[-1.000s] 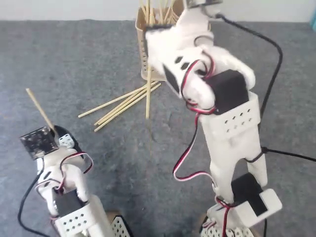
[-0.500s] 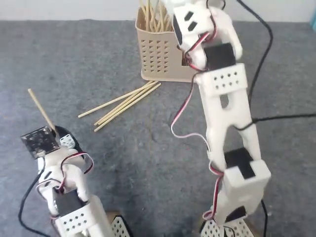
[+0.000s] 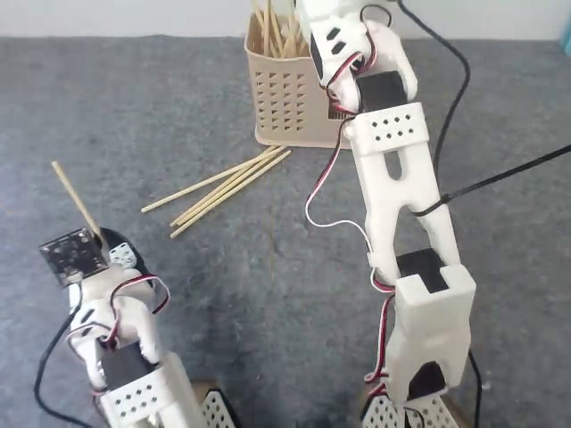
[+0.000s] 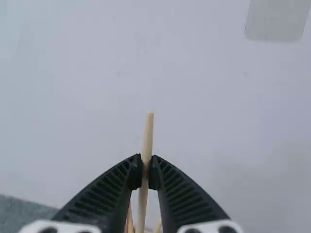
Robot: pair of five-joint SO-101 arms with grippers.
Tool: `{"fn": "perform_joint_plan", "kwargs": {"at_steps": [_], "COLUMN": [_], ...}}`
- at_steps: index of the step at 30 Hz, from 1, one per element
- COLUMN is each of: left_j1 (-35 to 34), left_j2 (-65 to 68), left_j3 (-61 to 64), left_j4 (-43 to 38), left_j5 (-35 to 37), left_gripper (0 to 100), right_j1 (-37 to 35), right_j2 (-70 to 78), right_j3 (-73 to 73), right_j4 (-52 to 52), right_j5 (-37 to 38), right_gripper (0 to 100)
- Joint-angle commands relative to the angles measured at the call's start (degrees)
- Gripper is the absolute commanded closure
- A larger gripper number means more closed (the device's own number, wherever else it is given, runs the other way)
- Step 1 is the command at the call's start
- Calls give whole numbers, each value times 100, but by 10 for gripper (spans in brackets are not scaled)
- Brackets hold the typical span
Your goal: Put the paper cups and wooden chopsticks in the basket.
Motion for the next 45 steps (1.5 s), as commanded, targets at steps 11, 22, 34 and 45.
{"fn": "perform_joint_plan", "kwargs": {"at_steps": [11,22,34,45], "left_j1": [18,26,501,1081], "left_j2": [-44,-44,-18,9], "left_j3": [-13,-40,-936,-2422], "left_j4": [-167,-167,246,396], "left_j5": [-44,-9,18,18], "left_gripper": [987,987,987,987], "right_j1": [13,971,2730,2624], "right_j2": [-1464,-2738,-5912,-8752], "right_j3": [-360,-167,5547,10664], "right_j4": [2334,7213,5429,2888], "right_j5": [-193,-1618,-1143,-853], "right_gripper": [847,991,991,991]}}
